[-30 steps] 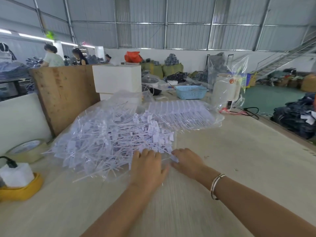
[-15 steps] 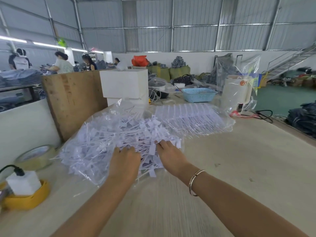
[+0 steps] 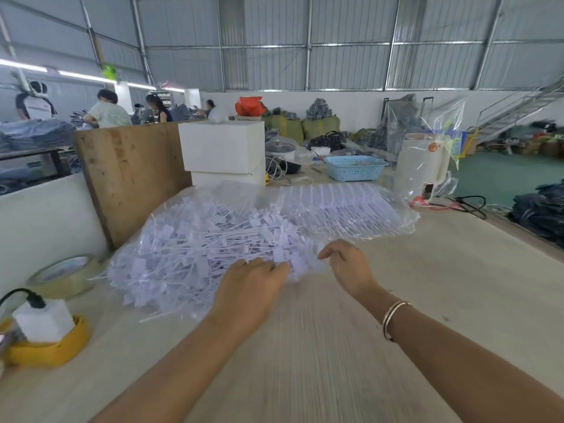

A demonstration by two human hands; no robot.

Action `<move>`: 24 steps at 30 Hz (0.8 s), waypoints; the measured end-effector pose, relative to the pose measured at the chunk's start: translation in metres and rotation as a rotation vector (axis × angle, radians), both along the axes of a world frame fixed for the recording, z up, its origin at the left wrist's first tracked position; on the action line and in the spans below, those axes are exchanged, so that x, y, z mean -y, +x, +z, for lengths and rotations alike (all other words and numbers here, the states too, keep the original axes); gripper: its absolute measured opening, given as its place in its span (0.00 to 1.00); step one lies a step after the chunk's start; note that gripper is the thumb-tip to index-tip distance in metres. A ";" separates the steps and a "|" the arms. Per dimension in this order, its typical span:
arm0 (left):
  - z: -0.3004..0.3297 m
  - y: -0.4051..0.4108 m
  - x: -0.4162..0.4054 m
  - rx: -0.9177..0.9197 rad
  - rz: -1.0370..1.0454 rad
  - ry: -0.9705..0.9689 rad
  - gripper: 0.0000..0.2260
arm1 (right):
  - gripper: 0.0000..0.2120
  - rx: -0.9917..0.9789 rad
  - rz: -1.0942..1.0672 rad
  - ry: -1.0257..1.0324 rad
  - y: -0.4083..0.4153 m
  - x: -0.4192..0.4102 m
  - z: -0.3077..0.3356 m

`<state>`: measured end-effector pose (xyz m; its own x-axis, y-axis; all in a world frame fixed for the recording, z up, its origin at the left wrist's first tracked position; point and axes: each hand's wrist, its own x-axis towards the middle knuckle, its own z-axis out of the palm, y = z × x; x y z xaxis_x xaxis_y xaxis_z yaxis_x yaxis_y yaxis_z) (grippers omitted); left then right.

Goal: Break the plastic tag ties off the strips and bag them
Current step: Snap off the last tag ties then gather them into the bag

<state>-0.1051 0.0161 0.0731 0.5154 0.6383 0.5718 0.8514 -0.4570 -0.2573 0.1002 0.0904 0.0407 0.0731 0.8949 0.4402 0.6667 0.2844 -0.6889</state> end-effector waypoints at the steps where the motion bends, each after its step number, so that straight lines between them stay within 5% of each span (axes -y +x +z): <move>1: 0.006 0.000 0.002 0.027 -0.025 0.015 0.16 | 0.11 -0.054 -0.060 -0.067 0.002 -0.002 0.002; 2: 0.011 -0.001 0.005 0.044 -0.039 0.023 0.16 | 0.07 -0.138 -0.104 -0.165 0.003 -0.005 0.004; 5: 0.020 -0.008 0.011 0.074 -0.068 0.025 0.15 | 0.18 -0.535 -0.051 -0.655 -0.002 -0.003 0.013; 7: 0.024 -0.017 0.016 0.119 -0.082 0.043 0.11 | 0.18 -0.673 -0.004 -0.722 -0.006 -0.004 0.014; 12: 0.048 -0.040 0.015 0.345 -0.033 0.134 0.15 | 0.18 -0.842 -0.049 -0.372 -0.013 -0.014 0.071; 15: 0.051 -0.039 0.015 0.338 -0.018 0.153 0.16 | 0.17 -0.610 -0.049 -0.176 -0.012 -0.010 0.109; 19: 0.043 -0.036 0.015 0.289 0.017 0.075 0.20 | 0.19 -0.301 0.040 -0.204 -0.020 0.005 0.102; 24: 0.067 -0.042 0.011 0.414 0.050 0.093 0.14 | 0.23 -0.421 0.081 -0.067 -0.020 0.017 0.108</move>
<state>-0.1470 0.0053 0.1397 0.2002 0.5922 0.7805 0.9119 -0.4038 0.0725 0.0800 0.0731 0.1492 0.1627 0.9306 0.3280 0.3007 0.2698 -0.9148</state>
